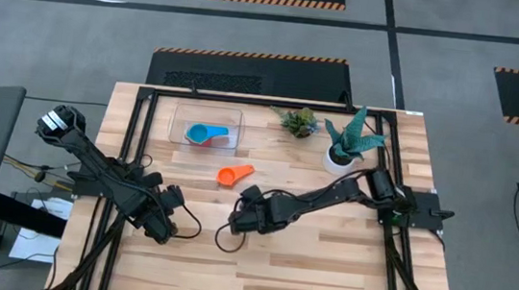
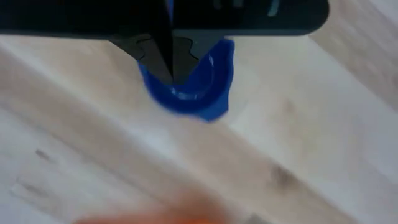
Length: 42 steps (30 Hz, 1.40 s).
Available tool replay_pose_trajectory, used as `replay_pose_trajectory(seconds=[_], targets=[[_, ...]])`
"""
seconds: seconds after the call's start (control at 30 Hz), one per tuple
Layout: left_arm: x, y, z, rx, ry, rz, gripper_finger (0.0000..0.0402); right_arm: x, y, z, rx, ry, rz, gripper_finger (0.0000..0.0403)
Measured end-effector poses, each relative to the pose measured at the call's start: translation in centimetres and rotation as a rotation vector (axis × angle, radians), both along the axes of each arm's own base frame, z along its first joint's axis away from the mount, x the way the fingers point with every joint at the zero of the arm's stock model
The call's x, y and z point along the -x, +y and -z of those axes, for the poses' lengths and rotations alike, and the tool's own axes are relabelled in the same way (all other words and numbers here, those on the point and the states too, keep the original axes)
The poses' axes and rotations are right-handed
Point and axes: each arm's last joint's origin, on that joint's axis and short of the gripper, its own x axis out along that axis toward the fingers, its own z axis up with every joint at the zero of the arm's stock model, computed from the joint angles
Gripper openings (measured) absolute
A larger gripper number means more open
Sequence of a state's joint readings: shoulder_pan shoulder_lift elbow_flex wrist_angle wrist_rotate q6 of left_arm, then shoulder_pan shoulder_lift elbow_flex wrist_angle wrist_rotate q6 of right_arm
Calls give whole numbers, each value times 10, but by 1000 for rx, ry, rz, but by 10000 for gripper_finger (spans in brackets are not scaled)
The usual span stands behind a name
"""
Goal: Nest measuring cups in basket
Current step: Move the dark blue measuring cup to the top of the table
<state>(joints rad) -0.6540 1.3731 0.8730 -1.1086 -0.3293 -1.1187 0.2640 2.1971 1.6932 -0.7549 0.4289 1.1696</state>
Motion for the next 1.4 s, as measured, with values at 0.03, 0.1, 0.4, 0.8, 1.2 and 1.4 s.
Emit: replay_pose_trajectory(seconds=[0.03,0.1,0.4,0.8,1.2,1.4], targets=[[0,0,0,-1,-1,0,0,0,1,2,-1,4,-3,7],[0,0,0,-3,-2,0,0,-1,3,7,-6,12,-4,7],[0,0,0,-4,-2,0,0,-9,-14,20,6,23,1,7],[0,0,0,0,5,0,0,-22,-63,30,56,53,-11,7],[0,0,0,-1,4,0,0,-24,-76,23,78,80,-44,7],[0,0,0,-10,-2,0,0,-34,-71,-7,138,62,-72,17]])
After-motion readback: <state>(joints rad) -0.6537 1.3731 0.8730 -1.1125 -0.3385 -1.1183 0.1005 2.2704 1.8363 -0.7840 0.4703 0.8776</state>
